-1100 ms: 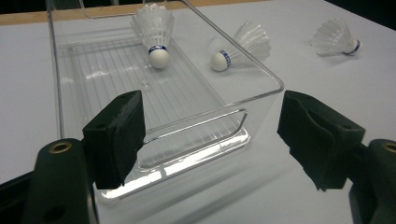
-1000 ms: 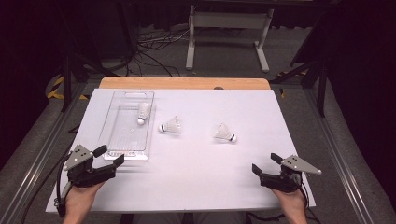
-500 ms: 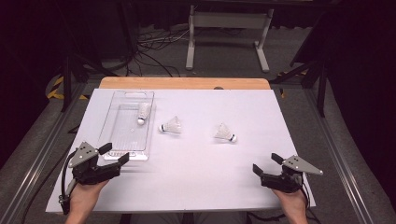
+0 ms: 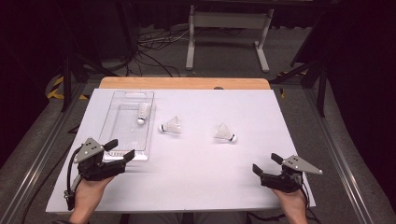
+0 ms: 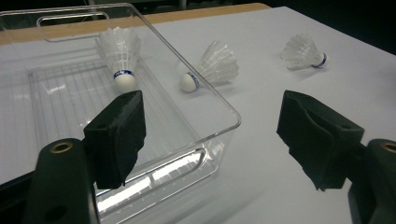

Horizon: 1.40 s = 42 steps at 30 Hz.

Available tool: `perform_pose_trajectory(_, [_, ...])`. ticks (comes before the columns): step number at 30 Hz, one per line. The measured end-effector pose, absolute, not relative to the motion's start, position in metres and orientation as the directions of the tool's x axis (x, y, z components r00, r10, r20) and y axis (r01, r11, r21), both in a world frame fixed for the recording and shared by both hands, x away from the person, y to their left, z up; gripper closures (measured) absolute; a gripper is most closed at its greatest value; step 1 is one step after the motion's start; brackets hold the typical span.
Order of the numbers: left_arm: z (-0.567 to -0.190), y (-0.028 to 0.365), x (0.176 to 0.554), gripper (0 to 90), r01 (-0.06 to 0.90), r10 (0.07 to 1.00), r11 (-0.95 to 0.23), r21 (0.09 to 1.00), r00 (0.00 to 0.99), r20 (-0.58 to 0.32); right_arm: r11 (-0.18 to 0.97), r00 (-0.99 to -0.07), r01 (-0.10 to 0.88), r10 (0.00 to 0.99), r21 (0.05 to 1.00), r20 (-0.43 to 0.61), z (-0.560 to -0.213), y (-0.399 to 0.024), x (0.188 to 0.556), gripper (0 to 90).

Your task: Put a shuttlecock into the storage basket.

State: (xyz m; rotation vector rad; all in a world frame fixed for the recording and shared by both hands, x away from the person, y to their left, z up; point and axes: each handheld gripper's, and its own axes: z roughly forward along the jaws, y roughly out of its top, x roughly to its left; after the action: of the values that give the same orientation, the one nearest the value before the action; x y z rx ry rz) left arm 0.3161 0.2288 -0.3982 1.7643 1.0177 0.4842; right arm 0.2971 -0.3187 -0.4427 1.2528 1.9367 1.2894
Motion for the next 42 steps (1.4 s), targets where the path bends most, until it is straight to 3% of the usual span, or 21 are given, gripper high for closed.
perform_pose_trajectory(42, [-0.385,0.187,0.350,25.6,0.412,0.770,-0.170,0.895,0.622,-0.140,0.136,-0.463,0.411,0.883,0.902,0.078,-0.442,-0.318,0.298,10.7])
